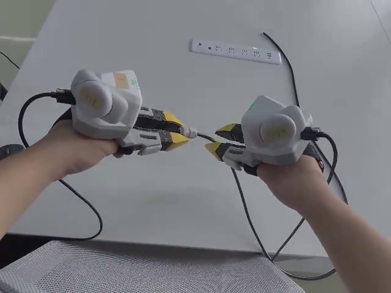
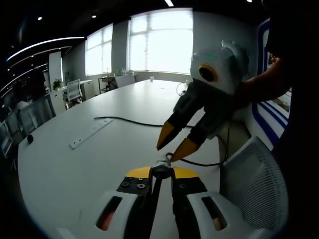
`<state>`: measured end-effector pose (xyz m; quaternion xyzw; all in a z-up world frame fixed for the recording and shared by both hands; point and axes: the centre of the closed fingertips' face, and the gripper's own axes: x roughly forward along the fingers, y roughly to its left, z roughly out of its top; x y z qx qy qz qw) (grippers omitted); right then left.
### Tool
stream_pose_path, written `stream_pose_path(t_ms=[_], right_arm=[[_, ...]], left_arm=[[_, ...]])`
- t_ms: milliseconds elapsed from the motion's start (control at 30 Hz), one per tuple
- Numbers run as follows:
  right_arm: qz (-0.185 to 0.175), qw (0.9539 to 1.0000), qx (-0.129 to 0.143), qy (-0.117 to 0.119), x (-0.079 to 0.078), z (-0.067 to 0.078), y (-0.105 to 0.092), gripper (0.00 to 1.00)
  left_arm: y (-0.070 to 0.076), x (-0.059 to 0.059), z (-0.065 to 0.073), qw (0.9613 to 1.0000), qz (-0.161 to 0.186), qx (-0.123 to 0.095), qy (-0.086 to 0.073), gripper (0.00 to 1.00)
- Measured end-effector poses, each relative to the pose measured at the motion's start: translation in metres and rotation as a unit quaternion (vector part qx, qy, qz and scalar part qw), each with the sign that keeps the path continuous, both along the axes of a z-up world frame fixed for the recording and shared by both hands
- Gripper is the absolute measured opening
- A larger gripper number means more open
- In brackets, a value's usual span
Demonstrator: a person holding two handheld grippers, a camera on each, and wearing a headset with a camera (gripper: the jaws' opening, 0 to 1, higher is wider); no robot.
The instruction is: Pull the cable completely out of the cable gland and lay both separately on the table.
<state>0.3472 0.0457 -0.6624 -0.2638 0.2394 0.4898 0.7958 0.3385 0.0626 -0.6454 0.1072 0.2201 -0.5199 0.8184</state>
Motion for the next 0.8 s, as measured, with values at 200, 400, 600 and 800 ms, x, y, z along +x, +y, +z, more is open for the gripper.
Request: stream_pose_path(t_ms=[200,400,600,800], right_arm=[[0.034,0.9987,-0.033,-0.021,-0.004,-0.004,0.010,0.10],[0.048,0.9980,-0.031,-0.027,-0.006,-0.003,0.013,0.04],[0.057,0.9968,-0.033,-0.045,-0.006,-0.002,0.012,0.00],[0.031,0.9986,-0.030,-0.031,-0.003,-0.008,0.003,0.00]], left_arm=[[0.000,-0.001,0.001,1.0000,0.000,-0.005,-0.001,0.15],[-0.001,-0.003,0.003,0.9999,-0.001,-0.010,-0.001,0.15],[-0.001,-0.004,0.004,0.9999,0.001,-0.013,0.000,0.15],[-0.002,-0.006,0.004,0.9999,0.000,-0.012,-0.001,0.15]])
